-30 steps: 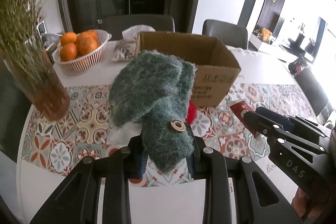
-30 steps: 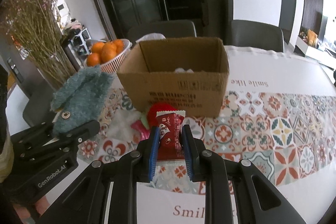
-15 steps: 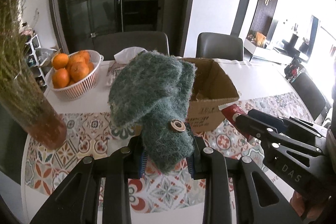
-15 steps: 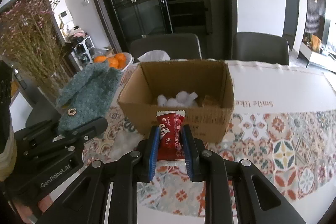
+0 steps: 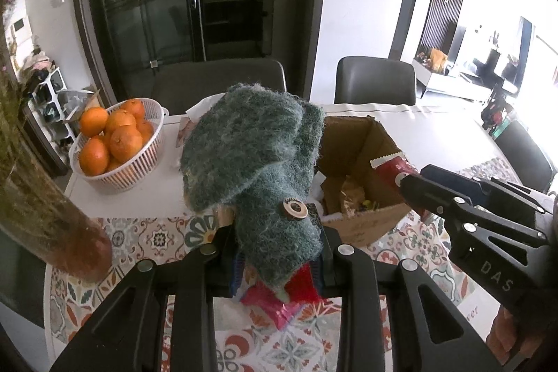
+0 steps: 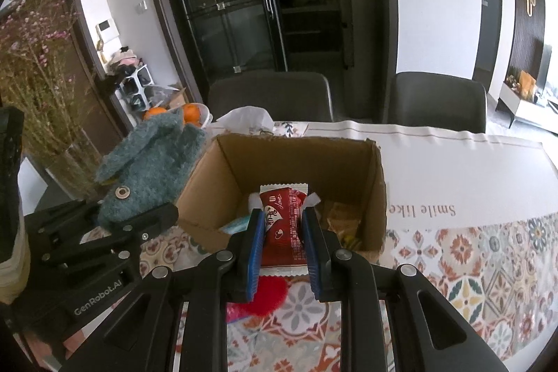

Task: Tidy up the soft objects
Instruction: 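Carry the knit glove and red snack packet over the cardboard box with both tools, then open both tools to drop the glove and snack packet into the box, then grasp the pink-red packet with the left tool while the right tool grasps the red pompom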

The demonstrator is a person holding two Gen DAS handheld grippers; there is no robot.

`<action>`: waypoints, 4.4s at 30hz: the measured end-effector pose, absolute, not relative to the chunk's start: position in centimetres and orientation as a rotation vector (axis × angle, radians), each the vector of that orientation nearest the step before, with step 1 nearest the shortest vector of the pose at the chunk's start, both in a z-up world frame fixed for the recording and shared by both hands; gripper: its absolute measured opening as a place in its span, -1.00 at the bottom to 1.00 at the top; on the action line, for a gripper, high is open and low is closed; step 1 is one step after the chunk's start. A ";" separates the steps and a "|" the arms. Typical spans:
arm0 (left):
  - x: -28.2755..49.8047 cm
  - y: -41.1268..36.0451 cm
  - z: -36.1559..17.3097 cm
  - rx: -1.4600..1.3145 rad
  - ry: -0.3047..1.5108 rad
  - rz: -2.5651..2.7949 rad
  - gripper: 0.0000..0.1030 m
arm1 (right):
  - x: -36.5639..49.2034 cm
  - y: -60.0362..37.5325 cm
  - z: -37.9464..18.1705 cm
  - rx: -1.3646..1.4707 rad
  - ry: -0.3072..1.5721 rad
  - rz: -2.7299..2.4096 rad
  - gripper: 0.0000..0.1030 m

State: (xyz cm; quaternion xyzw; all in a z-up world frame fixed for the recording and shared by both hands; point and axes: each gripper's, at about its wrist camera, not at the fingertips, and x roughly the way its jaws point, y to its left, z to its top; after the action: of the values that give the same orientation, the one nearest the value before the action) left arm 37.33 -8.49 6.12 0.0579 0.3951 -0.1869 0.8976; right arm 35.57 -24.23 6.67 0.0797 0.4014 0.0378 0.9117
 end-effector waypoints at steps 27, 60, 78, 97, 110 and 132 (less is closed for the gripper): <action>46.9 -13.5 -0.1 0.242 1.046 -0.405 -0.03 | 44.7 -27.0 -0.5 0.170 1.014 0.080 -0.52; 35.9 -8.1 6.4 0.276 0.808 -0.248 0.78 | 34.5 -23.1 5.9 0.159 0.855 0.101 0.12; 30.5 -3.9 2.3 0.223 0.857 -0.208 0.84 | 31.0 -20.1 1.8 0.147 0.894 0.168 0.27; 31.1 -4.6 -5.9 0.246 0.943 -0.302 0.84 | 33.1 -19.4 -5.8 0.125 1.030 0.236 0.27; 34.6 -5.5 -10.5 0.292 0.987 -0.409 0.84 | 36.3 -18.6 -9.7 0.069 1.079 0.274 0.27; 38.9 -6.6 -14.0 0.258 0.980 -0.512 0.83 | 39.8 -18.1 -13.7 0.182 1.102 0.351 0.08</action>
State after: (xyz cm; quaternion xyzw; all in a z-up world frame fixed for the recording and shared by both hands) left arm 38.93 -6.58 -13.99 0.1222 0.4641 -0.2427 0.8431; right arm 39.77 -18.09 -13.70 0.0859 0.5199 0.1658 0.8336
